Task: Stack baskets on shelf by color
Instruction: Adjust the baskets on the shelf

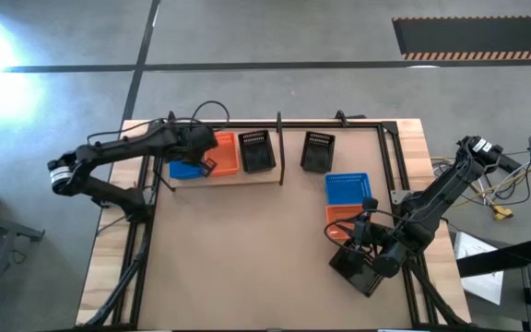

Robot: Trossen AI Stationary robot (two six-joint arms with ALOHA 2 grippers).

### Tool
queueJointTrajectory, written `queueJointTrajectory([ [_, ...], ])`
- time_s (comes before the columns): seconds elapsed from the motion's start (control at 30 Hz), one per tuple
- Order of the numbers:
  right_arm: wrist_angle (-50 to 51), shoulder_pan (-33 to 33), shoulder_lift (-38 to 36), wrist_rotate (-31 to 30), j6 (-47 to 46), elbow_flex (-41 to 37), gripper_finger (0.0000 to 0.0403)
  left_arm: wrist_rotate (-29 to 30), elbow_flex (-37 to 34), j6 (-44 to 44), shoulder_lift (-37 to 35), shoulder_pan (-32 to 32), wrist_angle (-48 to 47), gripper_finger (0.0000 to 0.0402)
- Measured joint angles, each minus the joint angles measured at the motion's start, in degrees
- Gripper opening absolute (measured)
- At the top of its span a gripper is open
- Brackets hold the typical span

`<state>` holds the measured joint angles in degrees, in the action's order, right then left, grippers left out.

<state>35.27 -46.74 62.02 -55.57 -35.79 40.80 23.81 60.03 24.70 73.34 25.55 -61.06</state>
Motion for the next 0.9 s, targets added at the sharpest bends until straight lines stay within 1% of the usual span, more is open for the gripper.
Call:
queueJointTrajectory([
  [0.1, 0.0, 0.0, 0.0, 0.0, 0.0, 0.0, 0.0047, -0.11, -3.92, -4.97, 0.55, 3.13, 6.53, 0.0001],
  [0.27, -0.02, 0.0, 0.01, -0.02, 0.0, 0.0, 0.0047, -0.27, -7.05, -11.94, 2.3, 6.36, 13.65, 0.0001],
  [0.63, -0.04, 0.0, 0.0, 0.0, -0.15, 0.0, 0.0047, -0.53, -5.59, -19.4, 2.92, 6.6, 14.61, 0.0001],
  [0.9, -0.04, 0.0, 0.0, -0.02, -0.15, 0.0, 0.0047, -1.12, -5.9, -23.76, 2.91, 6.59, 15.66, 0.0001],
])
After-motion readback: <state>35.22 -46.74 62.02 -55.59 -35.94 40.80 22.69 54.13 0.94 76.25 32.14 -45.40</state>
